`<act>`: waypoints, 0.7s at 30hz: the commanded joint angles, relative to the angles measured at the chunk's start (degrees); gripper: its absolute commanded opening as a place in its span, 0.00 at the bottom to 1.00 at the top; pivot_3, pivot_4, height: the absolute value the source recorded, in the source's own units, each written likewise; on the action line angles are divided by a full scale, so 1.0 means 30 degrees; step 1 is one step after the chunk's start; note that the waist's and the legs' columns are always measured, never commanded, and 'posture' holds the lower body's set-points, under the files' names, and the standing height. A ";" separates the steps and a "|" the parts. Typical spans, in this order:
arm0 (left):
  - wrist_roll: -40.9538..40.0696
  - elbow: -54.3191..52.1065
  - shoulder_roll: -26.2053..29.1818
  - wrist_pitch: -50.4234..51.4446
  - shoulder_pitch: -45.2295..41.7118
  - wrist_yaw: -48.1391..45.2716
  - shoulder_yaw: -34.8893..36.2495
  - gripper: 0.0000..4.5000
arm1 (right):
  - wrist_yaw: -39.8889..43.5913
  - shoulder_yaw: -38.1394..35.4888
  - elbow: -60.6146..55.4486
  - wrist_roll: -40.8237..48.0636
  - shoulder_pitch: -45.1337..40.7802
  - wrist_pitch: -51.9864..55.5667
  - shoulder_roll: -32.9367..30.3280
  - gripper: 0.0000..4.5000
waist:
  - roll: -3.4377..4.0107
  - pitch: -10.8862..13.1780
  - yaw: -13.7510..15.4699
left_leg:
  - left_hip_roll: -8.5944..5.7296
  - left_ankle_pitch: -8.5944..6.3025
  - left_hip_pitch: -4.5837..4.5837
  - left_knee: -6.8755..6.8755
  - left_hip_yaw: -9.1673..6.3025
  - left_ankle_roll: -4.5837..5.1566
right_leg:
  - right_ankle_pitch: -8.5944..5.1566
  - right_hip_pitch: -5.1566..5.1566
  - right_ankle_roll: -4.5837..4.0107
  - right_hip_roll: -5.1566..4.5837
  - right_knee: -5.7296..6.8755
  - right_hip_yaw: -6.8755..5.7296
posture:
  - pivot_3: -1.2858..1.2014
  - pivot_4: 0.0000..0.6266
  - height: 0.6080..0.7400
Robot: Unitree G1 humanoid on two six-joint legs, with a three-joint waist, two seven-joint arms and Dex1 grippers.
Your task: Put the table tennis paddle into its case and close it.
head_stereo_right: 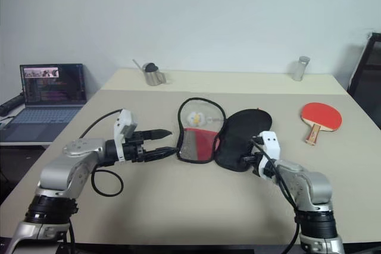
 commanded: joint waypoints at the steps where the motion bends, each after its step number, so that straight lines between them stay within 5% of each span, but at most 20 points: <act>1: -0.0131 -0.0607 0.0038 -0.0152 -0.0374 -0.0400 -0.0227 0.87 | 0.0659 -0.1213 -0.0504 0.0814 -0.0065 0.1100 -0.1054 0.00 | -0.0001 0.0001 0.0014 | -0.0001 0.0000 -0.0004 0.0001 0.0001 0.0000 | 0.0000 0.0000 0.0000 0.0000 -0.0002 0.0000 | 0.52 0.24 1.00; 21: 0.0208 0.0027 -0.0272 -0.0793 -0.0513 -0.0903 -0.0841 0.87 | 0.3530 0.0084 0.1690 0.0119 -0.0746 0.1451 -0.5109 0.00 | -0.0007 0.0004 0.0008 | 0.0000 -0.0001 -0.0008 0.0003 0.0004 0.0003 | 0.0000 0.0001 0.0002 0.0003 -0.0007 -0.0001 | 0.52 0.24 1.00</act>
